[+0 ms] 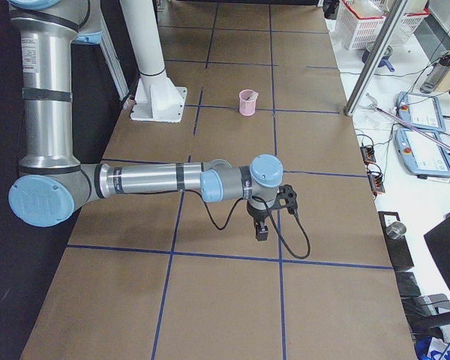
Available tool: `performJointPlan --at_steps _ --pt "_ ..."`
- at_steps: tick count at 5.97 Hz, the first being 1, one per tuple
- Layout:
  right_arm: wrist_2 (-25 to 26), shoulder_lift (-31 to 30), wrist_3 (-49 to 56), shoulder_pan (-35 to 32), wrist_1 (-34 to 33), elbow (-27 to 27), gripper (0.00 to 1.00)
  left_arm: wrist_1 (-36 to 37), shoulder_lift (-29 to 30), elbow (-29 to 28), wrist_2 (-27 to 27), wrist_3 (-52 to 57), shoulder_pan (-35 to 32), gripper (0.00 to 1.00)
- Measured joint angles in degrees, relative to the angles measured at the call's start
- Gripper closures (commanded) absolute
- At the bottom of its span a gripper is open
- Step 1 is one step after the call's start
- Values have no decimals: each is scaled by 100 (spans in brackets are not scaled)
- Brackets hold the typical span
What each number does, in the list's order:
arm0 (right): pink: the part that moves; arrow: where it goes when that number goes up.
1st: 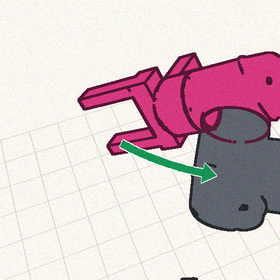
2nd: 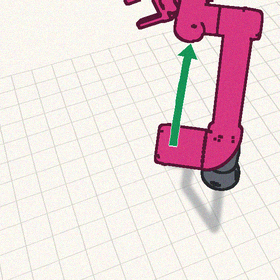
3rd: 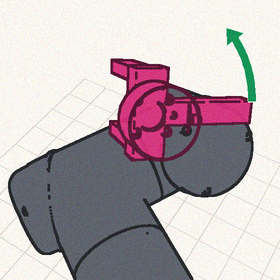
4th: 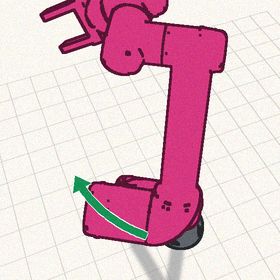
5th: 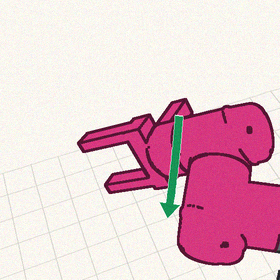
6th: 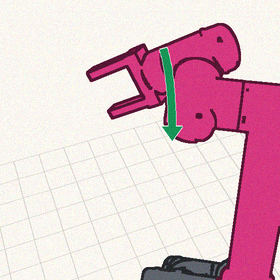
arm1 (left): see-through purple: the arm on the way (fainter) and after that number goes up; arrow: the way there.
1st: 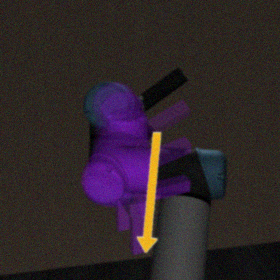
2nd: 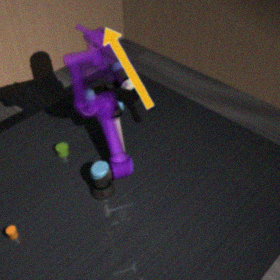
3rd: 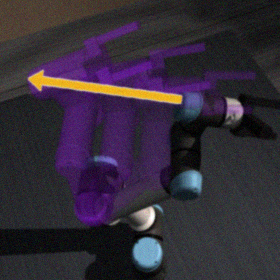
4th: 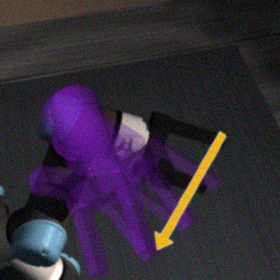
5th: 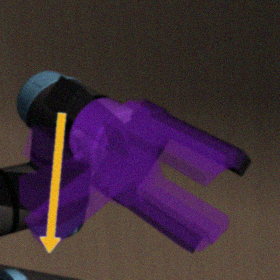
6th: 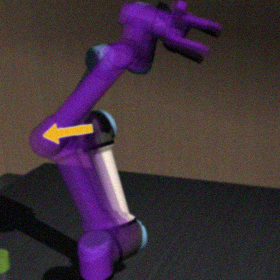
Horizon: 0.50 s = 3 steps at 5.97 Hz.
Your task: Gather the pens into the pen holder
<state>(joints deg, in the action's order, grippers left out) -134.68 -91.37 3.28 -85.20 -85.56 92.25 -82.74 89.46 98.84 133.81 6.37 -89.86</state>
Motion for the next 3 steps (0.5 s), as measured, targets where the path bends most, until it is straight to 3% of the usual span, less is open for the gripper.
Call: performJointPlan --at_steps 1,3 --pt "-31 15 537 -322 -9 -378 0 50 -3 -21 15 9 -26 0" --pt "79 -33 1057 -655 -33 -584 0 70 -58 -111 27 -9 -21 0"
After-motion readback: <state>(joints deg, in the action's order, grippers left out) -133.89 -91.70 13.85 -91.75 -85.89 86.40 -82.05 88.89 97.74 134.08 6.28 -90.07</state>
